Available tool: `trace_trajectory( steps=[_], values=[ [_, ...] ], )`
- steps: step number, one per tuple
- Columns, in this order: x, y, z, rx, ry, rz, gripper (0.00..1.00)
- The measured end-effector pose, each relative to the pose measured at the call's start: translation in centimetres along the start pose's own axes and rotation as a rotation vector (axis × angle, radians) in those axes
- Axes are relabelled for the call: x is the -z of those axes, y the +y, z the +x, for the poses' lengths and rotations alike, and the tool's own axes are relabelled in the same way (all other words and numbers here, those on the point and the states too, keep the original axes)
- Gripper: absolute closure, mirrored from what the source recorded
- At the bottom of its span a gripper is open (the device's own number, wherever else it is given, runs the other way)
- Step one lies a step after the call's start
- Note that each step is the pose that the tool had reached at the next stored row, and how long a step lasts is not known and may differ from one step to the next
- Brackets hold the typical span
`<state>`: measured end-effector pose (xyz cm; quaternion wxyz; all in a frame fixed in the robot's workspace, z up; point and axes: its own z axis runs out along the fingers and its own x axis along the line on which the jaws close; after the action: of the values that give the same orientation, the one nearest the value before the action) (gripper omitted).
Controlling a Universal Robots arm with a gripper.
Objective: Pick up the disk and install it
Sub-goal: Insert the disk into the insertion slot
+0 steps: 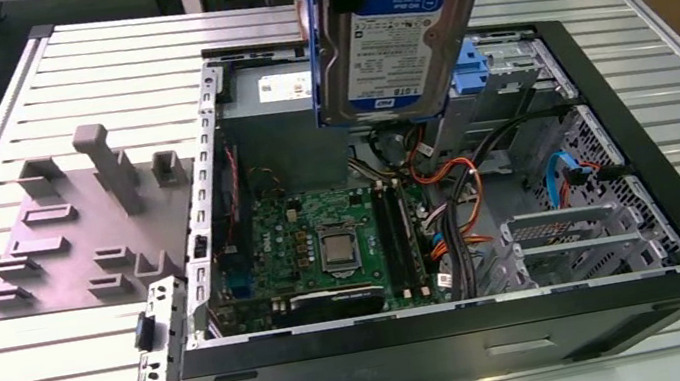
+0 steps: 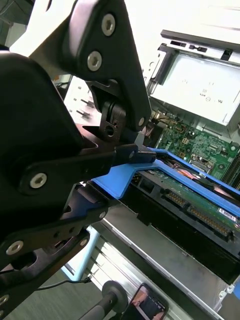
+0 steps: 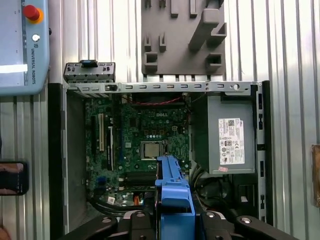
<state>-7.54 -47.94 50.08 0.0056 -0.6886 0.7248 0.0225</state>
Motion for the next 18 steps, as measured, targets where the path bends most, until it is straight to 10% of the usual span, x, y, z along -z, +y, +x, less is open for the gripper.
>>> trace_trajectory(
  steps=[18],
  values=[
    [0.01,-0.02,0.34,0.000,0.0001,0.0000,0.64]
  ],
)
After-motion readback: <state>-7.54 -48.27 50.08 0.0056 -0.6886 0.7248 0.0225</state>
